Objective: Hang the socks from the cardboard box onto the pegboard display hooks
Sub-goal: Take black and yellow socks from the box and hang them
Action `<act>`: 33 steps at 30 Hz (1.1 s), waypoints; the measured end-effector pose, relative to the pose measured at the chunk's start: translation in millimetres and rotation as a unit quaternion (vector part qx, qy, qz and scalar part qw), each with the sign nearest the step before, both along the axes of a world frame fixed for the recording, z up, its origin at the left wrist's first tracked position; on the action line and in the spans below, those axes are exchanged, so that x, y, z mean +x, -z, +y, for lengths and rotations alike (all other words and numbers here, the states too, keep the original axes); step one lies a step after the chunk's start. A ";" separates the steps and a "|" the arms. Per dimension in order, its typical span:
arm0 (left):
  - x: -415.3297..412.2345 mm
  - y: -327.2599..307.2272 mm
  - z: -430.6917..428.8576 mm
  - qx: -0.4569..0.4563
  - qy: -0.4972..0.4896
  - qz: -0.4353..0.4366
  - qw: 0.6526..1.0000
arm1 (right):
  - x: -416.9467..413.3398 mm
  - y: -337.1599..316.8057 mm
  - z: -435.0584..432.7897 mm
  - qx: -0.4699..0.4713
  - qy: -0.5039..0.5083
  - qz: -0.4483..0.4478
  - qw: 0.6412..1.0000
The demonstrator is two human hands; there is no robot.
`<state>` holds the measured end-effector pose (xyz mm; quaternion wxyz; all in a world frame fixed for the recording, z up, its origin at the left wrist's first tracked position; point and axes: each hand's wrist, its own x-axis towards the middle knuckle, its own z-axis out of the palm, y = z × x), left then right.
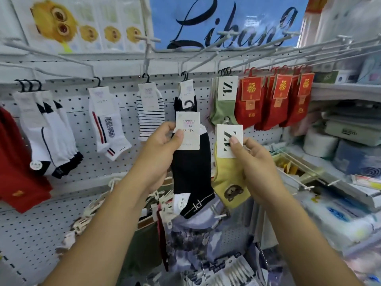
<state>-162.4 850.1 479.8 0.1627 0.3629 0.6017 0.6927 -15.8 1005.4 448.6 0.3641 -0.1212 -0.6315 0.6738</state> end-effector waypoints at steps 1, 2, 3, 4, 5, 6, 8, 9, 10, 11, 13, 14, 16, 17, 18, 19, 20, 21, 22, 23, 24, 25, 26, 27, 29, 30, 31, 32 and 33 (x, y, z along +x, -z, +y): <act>1.0 -0.5 9.3 0.001 -0.010 0.007 1.000 | 0.1 -1.7 9.7 0.004 -0.006 0.003 1.000; 1.5 -2.5 18.9 0.001 -0.024 0.019 1.000 | 0.5 -4.0 19.7 0.008 -0.011 0.006 1.000; 1.3 -5.8 28.7 0.000 -0.042 0.036 0.998 | 1.0 -6.0 29.8 0.010 -0.015 0.010 1.000; -0.5 -9.7 38.2 -0.003 -0.066 0.057 0.996 | 1.6 -7.5 39.7 0.012 -0.017 0.013 1.000; -4.1 -14.3 47.7 -0.010 -0.097 0.081 0.992 | 1.5 -8.4 49.7 0.016 -0.017 0.015 1.000; -8.4 -19.4 57.0 -0.021 -0.130 0.105 0.986 | 1.8 -8.8 59.3 0.019 -0.017 0.016 1.000; -18.4 -30.0 74.0 -0.030 -0.190 0.134 0.972 | 1.2 -10.3 77.6 0.026 -0.020 0.014 0.999; -23.4 -35.0 81.3 -0.031 -0.220 0.141 0.965 | 0.5 -11.8 86.7 0.031 -0.025 0.010 0.999; -28.5 -39.6 87.3 -0.033 -0.252 0.146 0.956 | 0.3 -13.5 95.7 0.038 -0.029 0.004 0.999; -33.2 -43.2 91.8 -0.036 -0.282 0.152 0.947 | -0.1 -15.5 104.3 0.049 -0.032 -0.003 0.998; -41.7 -49.1 98.4 -0.032 -0.318 0.161 0.934 | -1.0 -19.5 120.3 0.071 -0.034 -0.010 0.997; -45.3 -51.6 100.6 -0.023 -0.323 0.161 0.932 | -1.9 -21.2 127.0 0.080 -0.038 -0.009 0.996; -50.7 -56.4 104.7 -0.006 -0.330 0.158 0.931 | -4.7 -23.5 137.0 0.093 -0.046 -0.006 0.995; -52.3 -58.9 106.0 -0.001 -0.337 0.156 0.929 | -6.7 -24.7 140.1 0.098 -0.050 -0.005 0.994; -53.2 -60.4 107.2 0.001 -0.342 0.151 0.927 | -8.2 -25.5 142.4 0.102 -0.056 -0.005 0.993; -54.0 -60.7 108.3 0.005 -0.345 0.145 0.927 | -10.0 -26.3 143.5 0.107 -0.062 -0.006 0.992; -54.8 -59.1 108.8 0.008 -0.346 0.135 0.928 | -11.4 -26.6 144.3 0.113 -0.066 -0.009 0.991; -54.2 -56.0 109.0 0.010 -0.347 0.123 0.930 | -12.7 -26.9 144.7 0.120 -0.067 -0.012 0.990; -52.3 -52.6 108.9 0.008 -0.350 0.109 0.931 | -13.9 -27.3 144.7 0.124 -0.068 -0.013 0.990; -50.4 -49.2 109.4 0.005 -0.353 0.095 0.931 | -14.7 -28.5 144.6 0.124 -0.070 -0.012 0.990; -48.5 -46.5 109.8 0.003 -0.354 0.086 0.931 | -15.8 -30.1 144.4 0.124 -0.071 -0.011 0.990; -46.6 -45.1 110.4 0.004 -0.356 0.084 0.931 | -16.9 -32.8 144.8 0.128 -0.072 -0.011 0.989; -44.3 -45.0 111.2 0.004 -0.359 0.084 0.930 | -18.1 -36.2 145.5 0.134 -0.070 -0.010 0.988; -42.9 -45.8 111.7 0.001 -0.364 0.084 0.928 | -19.8 -40.5 146.5 0.137 -0.068 -0.007 0.988; -41.7 -47.4 111.5 -0.021 -0.375 0.098 0.922 | -24.1 -49.0 148.8 0.139 -0.068 0.003 0.988; -41.1 -48.0 111.1 -0.041 -0.382 0.112 0.917 | -26.8 -52.6 149.8 0.138 -0.070 0.007 0.988; -39.3 -48.6 110.5 -0.059 -0.389 0.125 0.911 | -30.0 -55.4 150.3 0.138 -0.070 0.010 0.988; -36.8 -49.5 109.3 -0.070 -0.397 0.135 0.905 | -33.5 -57.5 150.9 0.138 -0.071 0.013 0.988; -33.2 -51.3 107.3 -0.070 -0.407 0.149 0.898 | -37.0 -59.3 151.6 0.137 -0.069 0.016 0.988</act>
